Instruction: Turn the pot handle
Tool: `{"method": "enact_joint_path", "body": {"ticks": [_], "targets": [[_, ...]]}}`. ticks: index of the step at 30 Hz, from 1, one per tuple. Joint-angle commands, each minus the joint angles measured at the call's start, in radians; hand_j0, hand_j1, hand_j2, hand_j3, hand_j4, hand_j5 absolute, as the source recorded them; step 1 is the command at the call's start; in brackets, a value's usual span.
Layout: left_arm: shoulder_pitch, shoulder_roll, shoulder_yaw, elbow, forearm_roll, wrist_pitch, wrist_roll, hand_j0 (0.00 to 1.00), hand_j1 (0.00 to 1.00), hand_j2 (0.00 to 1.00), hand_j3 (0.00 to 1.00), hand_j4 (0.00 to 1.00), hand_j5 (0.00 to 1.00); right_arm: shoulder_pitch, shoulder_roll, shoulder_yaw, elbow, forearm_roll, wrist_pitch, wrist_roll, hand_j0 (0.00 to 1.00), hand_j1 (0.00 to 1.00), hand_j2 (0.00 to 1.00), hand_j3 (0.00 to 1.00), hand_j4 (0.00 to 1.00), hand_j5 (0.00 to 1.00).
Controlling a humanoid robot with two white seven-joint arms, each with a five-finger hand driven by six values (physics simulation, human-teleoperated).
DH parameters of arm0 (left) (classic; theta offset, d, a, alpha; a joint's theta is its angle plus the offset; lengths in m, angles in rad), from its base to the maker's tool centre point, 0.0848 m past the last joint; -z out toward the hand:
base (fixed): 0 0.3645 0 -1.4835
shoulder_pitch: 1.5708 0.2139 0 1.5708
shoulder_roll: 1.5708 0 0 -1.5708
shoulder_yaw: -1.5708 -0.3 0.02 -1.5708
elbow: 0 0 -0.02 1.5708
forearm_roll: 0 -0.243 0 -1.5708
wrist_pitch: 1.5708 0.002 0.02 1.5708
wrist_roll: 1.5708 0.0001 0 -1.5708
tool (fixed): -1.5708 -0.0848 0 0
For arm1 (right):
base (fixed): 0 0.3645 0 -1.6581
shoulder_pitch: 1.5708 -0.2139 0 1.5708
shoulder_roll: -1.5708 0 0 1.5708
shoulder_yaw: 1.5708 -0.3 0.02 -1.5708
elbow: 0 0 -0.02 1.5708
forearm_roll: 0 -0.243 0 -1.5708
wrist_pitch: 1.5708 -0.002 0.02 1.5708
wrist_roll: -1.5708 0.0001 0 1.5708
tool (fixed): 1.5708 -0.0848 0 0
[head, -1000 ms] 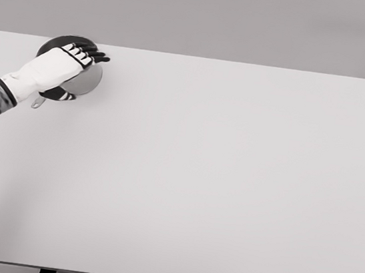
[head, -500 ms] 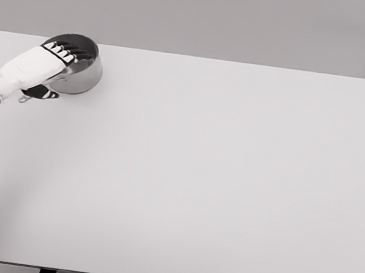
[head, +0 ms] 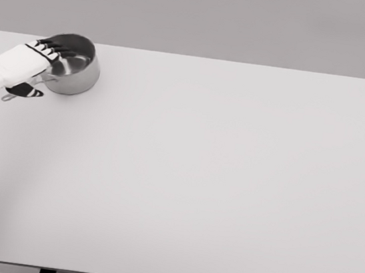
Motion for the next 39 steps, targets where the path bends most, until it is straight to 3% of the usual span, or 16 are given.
{"method": "enact_joint_path", "body": {"ticks": [1, 10, 26, 39], "targets": [[0.000, 0.009, 0.001, 0.006, 0.006, 0.000, 0.001, 1.00, 1.00, 1.00, 1.00, 1.00, 1.00, 0.000, 0.000, 0.000, 0.000, -0.001, 0.000, 0.000, 1.00, 1.00, 1.00, 1.00, 1.00, 1.00], [0.003, 0.039, 0.034, 0.007, 0.005, 0.000, 0.001, 1.00, 1.00, 1.00, 1.00, 1.00, 1.00, 0.000, 0.000, 0.000, 0.000, -0.001, 0.000, 0.000, 1.00, 1.00, 1.00, 1.00, 1.00, 1.00], [-0.017, 0.071, 0.058, 0.115, -0.014, 0.000, 0.001, 1.00, 1.00, 1.00, 1.00, 1.00, 1.00, 0.000, 0.000, 0.000, 0.000, -0.001, 0.000, 0.000, 1.00, 1.00, 1.00, 1.00, 1.00, 1.00], [-0.055, 0.077, 0.064, 0.156, -0.049, 0.000, 0.001, 1.00, 1.00, 1.00, 1.00, 1.00, 1.00, -0.002, 0.000, 0.000, 0.000, -0.001, 0.000, 0.000, 1.00, 1.00, 1.00, 1.00, 1.00, 1.00]]}}
